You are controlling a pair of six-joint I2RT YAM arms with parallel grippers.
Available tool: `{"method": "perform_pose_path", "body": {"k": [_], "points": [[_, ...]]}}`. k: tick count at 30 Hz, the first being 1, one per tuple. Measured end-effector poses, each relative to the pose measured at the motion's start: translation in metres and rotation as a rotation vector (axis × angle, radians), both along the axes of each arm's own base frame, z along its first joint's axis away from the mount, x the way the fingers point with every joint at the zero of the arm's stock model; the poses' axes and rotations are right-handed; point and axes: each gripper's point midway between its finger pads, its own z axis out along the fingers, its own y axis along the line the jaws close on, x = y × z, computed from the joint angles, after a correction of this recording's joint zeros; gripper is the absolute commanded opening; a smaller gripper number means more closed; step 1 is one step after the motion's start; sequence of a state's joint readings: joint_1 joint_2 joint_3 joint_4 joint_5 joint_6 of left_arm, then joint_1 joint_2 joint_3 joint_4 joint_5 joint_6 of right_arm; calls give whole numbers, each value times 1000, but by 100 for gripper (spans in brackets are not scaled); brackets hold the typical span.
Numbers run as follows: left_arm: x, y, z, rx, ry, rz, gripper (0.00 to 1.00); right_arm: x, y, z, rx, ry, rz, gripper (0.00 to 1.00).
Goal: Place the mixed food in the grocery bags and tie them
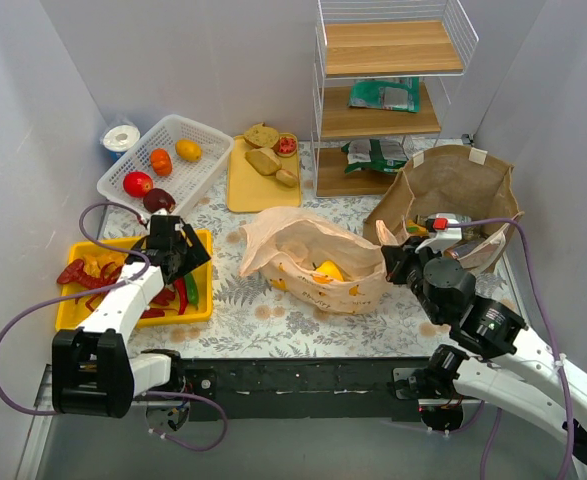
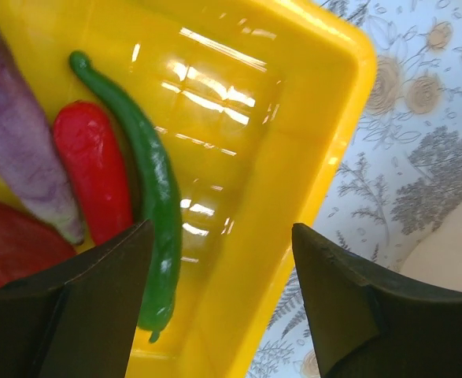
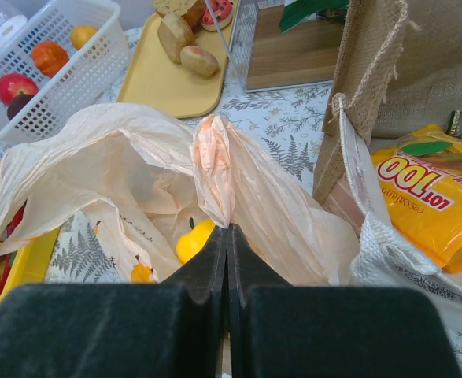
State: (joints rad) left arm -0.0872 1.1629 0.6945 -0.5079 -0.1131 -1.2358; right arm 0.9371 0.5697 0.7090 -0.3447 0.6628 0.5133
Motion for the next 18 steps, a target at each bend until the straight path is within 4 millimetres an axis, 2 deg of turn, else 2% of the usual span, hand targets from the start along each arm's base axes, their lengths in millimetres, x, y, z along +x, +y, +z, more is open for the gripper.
{"method": "perform_pose_path", "body": {"k": [8, 14, 18], "points": [[24, -9, -7, -31, -14, -43, 69, 2, 3, -6, -24, 16, -3, 1], [25, -5, -10, -26, -9, -6, 79, 3, 4, -9, -33, 23, -2, 1], [24, -1, -12, -22, -1, 44, 81, 4, 6, -11, -35, 28, 5, 1]]}}
